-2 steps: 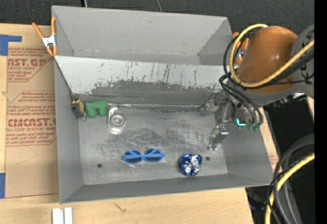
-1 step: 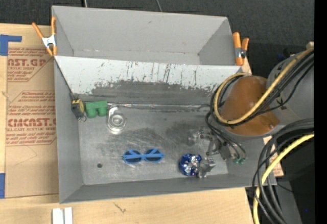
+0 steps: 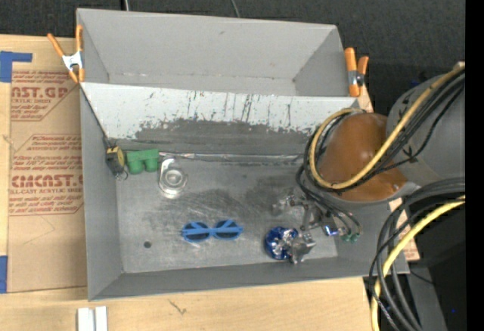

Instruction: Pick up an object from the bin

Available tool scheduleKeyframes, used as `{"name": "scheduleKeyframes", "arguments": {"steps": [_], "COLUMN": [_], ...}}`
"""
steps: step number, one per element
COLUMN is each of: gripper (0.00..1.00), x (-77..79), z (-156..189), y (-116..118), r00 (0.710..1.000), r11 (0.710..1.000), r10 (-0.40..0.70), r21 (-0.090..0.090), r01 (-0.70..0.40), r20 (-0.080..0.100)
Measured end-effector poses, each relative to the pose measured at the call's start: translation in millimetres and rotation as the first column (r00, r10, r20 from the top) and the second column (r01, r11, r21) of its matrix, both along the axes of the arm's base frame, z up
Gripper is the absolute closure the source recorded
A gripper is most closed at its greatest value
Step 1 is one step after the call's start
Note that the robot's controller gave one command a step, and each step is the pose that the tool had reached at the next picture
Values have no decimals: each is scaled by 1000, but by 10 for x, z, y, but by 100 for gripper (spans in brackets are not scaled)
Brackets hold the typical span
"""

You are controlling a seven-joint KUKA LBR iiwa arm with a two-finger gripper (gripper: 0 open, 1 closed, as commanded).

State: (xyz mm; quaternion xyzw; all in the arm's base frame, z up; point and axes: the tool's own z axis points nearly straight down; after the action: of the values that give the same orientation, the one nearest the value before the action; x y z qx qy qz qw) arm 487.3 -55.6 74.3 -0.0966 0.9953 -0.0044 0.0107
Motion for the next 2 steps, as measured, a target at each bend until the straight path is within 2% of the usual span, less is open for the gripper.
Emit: {"name": "scheduleKeyframes", "arguments": {"steps": [1,2], "gripper": [100,0], "x": [-48,-6], "z": [-11,-6], "y": [28,37], "r00": [1000,1000], "r11": [1000,1000], "r10": [1,0], "r21": [5,6], "r01": [-1,0], "r20": [-21,-3]}}
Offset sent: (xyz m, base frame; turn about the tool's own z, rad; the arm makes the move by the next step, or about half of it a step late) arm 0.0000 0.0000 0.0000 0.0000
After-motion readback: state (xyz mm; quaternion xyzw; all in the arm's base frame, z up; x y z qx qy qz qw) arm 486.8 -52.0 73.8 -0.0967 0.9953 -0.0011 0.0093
